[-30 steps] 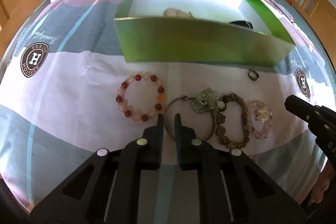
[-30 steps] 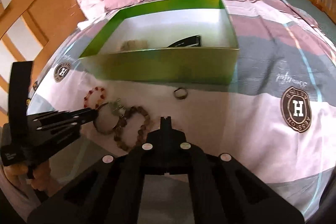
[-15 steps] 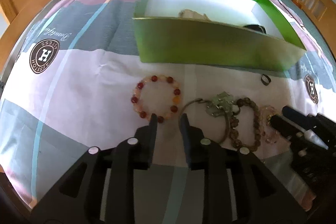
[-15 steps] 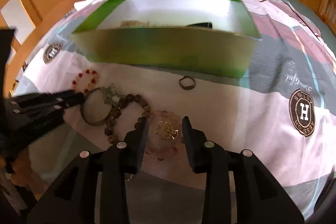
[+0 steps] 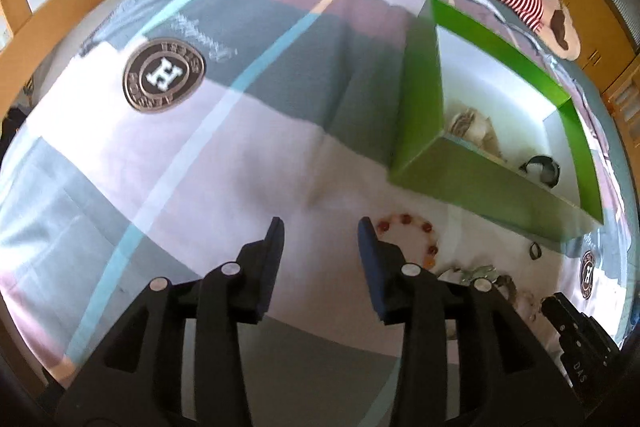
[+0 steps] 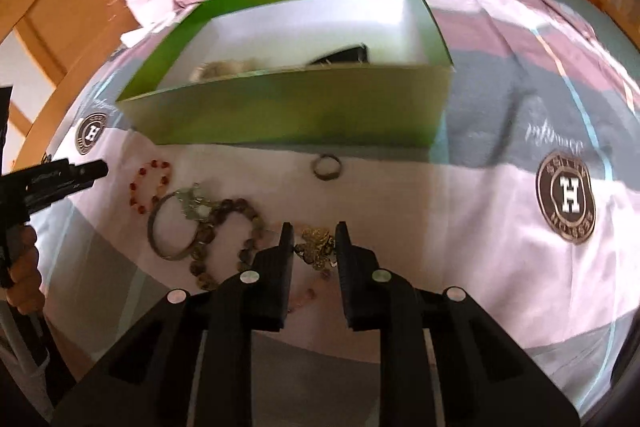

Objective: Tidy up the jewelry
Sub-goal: 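Position the left tool around the silver bangle while the right tool aligns over the gold charm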

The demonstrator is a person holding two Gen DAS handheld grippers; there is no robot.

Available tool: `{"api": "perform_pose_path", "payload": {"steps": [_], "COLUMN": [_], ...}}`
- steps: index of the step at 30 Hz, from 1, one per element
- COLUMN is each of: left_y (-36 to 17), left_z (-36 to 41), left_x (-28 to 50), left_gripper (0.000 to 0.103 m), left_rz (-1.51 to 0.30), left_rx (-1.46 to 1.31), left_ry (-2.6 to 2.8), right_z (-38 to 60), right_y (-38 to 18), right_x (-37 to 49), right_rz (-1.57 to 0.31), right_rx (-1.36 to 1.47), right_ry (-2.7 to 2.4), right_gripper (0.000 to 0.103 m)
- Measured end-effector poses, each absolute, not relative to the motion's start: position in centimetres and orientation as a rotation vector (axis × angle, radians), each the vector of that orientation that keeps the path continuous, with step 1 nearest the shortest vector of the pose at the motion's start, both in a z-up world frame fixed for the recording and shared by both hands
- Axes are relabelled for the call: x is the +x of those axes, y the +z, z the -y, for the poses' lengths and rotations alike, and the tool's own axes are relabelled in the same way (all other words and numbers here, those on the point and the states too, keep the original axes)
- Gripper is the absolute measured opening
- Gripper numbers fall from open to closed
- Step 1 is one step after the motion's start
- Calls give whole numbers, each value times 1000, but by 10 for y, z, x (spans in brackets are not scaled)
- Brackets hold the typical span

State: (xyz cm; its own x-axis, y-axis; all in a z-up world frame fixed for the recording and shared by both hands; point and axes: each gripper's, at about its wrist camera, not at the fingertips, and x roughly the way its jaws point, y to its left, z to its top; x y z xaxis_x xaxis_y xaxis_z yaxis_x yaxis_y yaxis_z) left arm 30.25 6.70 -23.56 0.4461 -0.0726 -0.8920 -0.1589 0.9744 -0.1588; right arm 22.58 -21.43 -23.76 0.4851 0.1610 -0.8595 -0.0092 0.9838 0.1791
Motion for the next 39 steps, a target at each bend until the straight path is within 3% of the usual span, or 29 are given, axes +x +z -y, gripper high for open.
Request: {"api": "perform_pose_path", "payload": {"steps": [14,39], "left_y": [-247,-265], "left_z": [36,50], "left_x": [267,256], "left_gripper": [59,65], "left_rz": [-1103,-1199], "left_rx": [99,133], "left_ry": [-243,-339], "right_z": [212,220], "right_y": [-238,-243], "right_x": [225,222], "right_rz": [-1071,-1100], "right_rx": [127,120], "right_ry": [81,53], "right_gripper": [21,21]}}
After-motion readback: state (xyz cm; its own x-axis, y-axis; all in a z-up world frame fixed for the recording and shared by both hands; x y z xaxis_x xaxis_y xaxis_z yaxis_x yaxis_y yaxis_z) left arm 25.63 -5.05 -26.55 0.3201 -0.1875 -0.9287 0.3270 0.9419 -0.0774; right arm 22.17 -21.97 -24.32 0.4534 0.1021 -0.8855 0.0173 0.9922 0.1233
